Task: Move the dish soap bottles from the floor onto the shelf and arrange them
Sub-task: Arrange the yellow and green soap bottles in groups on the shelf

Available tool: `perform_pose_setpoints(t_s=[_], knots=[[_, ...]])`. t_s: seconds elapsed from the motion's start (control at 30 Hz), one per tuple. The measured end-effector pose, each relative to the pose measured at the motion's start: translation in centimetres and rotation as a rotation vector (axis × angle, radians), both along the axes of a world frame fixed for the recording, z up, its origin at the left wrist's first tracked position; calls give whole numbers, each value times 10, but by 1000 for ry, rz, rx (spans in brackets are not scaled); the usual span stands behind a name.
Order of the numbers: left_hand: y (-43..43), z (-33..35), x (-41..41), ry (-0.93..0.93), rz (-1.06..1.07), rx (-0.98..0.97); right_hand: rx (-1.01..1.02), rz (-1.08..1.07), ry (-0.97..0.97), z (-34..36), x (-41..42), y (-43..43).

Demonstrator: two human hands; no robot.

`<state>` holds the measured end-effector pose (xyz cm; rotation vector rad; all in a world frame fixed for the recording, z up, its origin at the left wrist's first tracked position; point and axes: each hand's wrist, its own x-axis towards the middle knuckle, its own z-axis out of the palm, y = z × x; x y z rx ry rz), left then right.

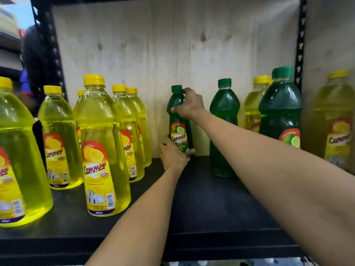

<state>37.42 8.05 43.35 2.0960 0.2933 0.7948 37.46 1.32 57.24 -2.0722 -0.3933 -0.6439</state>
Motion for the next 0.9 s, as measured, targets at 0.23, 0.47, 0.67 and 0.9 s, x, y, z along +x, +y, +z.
perform_pose_setpoints(t_s=[0.23,0.47,0.67,0.9], knots=[[-5,5,-6,37,12,11,-145,14,110,9,-24,-9],[-29,31,-45,-316,-155,29,-361,-465,-471,44,-86,-67],[-77,6,-79,-27,-499,-17,-397,-295,138,37,-77,-92],[-111,0,-96,5,-358,-57,-327,-252,130,45,-86,-101]])
